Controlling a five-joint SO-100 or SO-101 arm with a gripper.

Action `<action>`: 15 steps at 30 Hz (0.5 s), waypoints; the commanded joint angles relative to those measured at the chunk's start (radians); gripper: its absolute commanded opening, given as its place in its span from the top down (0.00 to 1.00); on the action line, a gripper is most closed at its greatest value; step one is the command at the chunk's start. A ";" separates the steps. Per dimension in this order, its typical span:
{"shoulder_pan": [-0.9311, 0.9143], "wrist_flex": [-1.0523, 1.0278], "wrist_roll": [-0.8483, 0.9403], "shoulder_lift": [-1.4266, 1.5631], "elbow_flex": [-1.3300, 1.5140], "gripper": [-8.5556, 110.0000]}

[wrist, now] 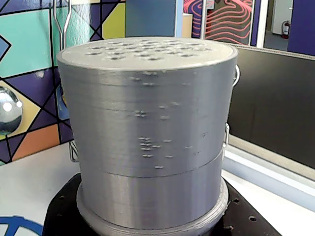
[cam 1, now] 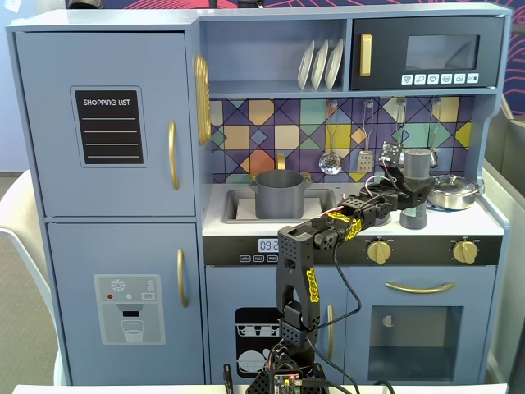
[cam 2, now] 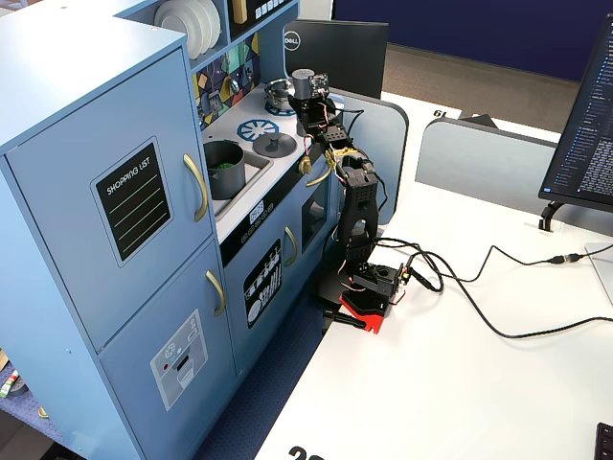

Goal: Put salt in the gray recipient

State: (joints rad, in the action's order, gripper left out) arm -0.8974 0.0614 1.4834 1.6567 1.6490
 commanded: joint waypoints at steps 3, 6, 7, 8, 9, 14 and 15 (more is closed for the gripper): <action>0.012 0.066 -0.014 -0.012 -0.044 0.93; 0.012 0.067 -0.009 -0.015 -0.038 0.92; 0.011 0.069 -0.015 -0.015 -0.037 0.89; 0.009 0.071 -0.018 -0.014 -0.034 0.82; 0.008 0.067 -0.009 -0.012 -0.028 0.76; 0.006 0.069 -0.023 -0.002 -0.020 0.56; 0.005 0.069 -0.032 0.008 -0.015 0.53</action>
State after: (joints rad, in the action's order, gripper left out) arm -0.8974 0.1043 1.4834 1.6322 1.6475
